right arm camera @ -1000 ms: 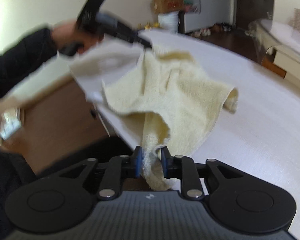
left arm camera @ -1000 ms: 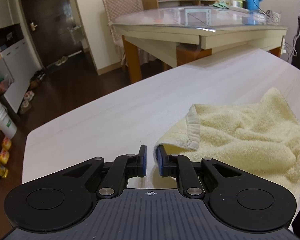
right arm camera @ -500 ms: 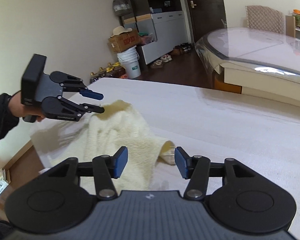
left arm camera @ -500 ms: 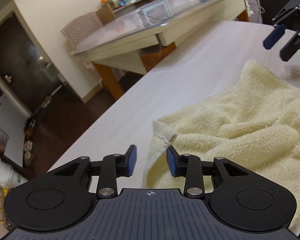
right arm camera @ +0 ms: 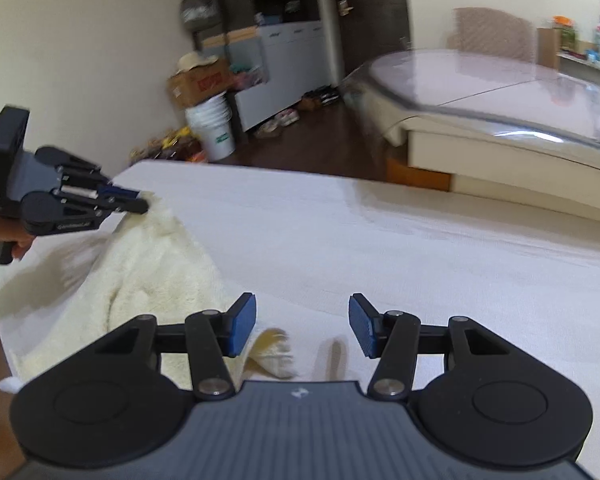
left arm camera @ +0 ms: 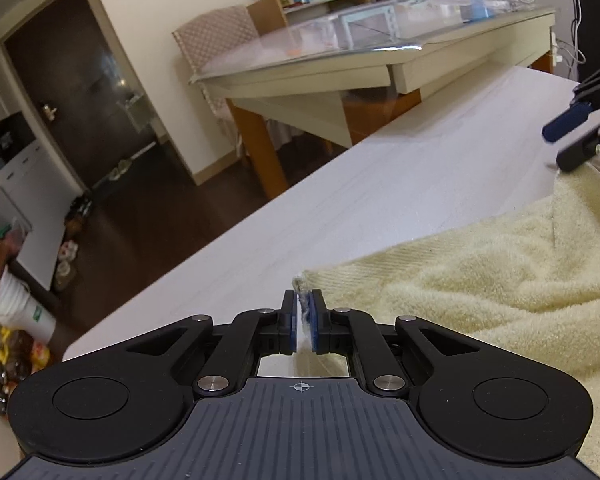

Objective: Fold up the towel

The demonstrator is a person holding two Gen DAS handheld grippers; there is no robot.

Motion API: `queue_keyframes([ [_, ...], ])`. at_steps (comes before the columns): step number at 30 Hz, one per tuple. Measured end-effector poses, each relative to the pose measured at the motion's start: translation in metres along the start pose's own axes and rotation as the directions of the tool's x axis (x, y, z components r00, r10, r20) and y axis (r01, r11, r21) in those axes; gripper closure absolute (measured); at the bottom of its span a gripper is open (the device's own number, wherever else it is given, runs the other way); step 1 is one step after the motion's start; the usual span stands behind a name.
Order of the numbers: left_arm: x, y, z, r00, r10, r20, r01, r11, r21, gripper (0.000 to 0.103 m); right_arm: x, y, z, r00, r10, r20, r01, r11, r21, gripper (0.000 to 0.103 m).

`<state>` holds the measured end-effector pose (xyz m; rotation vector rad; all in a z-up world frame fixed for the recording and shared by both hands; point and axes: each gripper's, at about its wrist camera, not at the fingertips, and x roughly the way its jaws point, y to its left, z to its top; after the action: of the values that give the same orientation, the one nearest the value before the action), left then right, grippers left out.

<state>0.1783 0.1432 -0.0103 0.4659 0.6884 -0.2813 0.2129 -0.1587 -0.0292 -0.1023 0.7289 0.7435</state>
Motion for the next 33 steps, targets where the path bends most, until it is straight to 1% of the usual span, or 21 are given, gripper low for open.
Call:
queue_keyframes([
  [5, -0.005, 0.004, -0.005, 1.0, 0.005, 0.008, -0.005, 1.0, -0.01, 0.096, 0.001, 0.03, -0.012, 0.994, 0.057, -0.095, -0.068, 0.991, -0.115, 0.048],
  [8, -0.005, 0.008, -0.006, 1.0, 0.002, 0.013, -0.002, 1.0, -0.021, 0.096, -0.004, 0.039, -0.019, 0.986, 0.095, -0.134, -0.113, 0.985, -0.129, 0.048],
  [9, -0.004, 0.009, -0.006, 1.0, 0.001, 0.013, -0.001, 1.0, -0.025, 0.096, -0.007, 0.039, -0.02, 0.987, 0.097, -0.129, -0.114, 0.985, -0.128, 0.047],
  [10, -0.004, 0.009, -0.006, 1.0, 0.0, 0.012, 0.0, 1.0, -0.026, 0.096, -0.01, 0.037, -0.02, 0.989, 0.093, -0.117, -0.108, 0.986, -0.124, 0.047],
  [12, -0.003, 0.008, -0.006, 1.0, 0.001, 0.013, -0.001, 1.0, -0.025, 0.096, -0.016, 0.035, -0.019, 0.992, 0.085, -0.092, -0.095, 0.989, -0.116, 0.041],
  [13, -0.002, 0.008, -0.006, 1.0, 0.0, 0.012, 0.001, 1.0, -0.027, 0.096, -0.018, 0.029, -0.017, 0.995, 0.074, -0.065, -0.079, 0.992, -0.094, 0.04],
  [15, -0.001, 0.007, -0.006, 1.0, 0.0, 0.011, 0.001, 1.0, -0.03, 0.096, -0.02, 0.015, -0.012, 0.999, 0.044, -0.006, -0.044, 0.999, -0.032, 0.04],
  [17, 0.0, 0.006, -0.006, 1.0, -0.003, 0.008, 0.004, 0.999, -0.032, 0.096, -0.017, 0.008, -0.009, 1.0, 0.004, 0.018, -0.003, 1.0, -0.022, 0.04],
  [19, 0.001, 0.004, -0.007, 1.0, -0.003, 0.007, 0.004, 1.0, -0.029, 0.096, -0.01, 0.007, -0.008, 1.0, -0.017, 0.012, 0.018, 0.999, -0.035, 0.04],
  [23, 0.0, 0.002, -0.008, 1.0, -0.006, 0.008, 0.006, 1.0, -0.029, 0.095, 0.001, 0.01, -0.011, 1.0, 0.007, -0.014, -0.007, 1.0, -0.029, 0.041],
  [25, -0.001, 0.002, -0.009, 1.0, -0.006, 0.005, 0.006, 1.0, -0.026, 0.094, 0.003, 0.018, -0.015, 0.999, 0.015, -0.039, -0.017, 0.997, -0.071, 0.042],
  [28, 0.0, 0.003, -0.01, 1.0, -0.002, 0.0, 0.002, 1.0, -0.025, 0.093, 0.001, 0.033, -0.021, 0.998, -0.014, -0.06, 0.003, 0.986, -0.169, 0.041],
  [30, 0.0, 0.003, -0.011, 1.0, 0.0, 0.0, 0.0, 1.0, -0.028, 0.093, -0.002, 0.04, -0.023, 0.998, -0.036, -0.054, 0.024, 0.977, -0.213, 0.041],
  [32, 0.001, 0.003, -0.011, 1.0, 0.002, 0.0, -0.002, 0.999, -0.033, 0.092, -0.004, 0.045, -0.025, 0.996, -0.078, -0.032, 0.067, 0.961, -0.27, 0.041],
  [33, 0.002, 0.003, -0.01, 1.0, 0.001, 0.002, -0.001, 0.999, -0.034, 0.092, -0.005, 0.046, -0.026, 0.995, -0.101, -0.02, 0.091, 0.951, -0.295, 0.036],
])
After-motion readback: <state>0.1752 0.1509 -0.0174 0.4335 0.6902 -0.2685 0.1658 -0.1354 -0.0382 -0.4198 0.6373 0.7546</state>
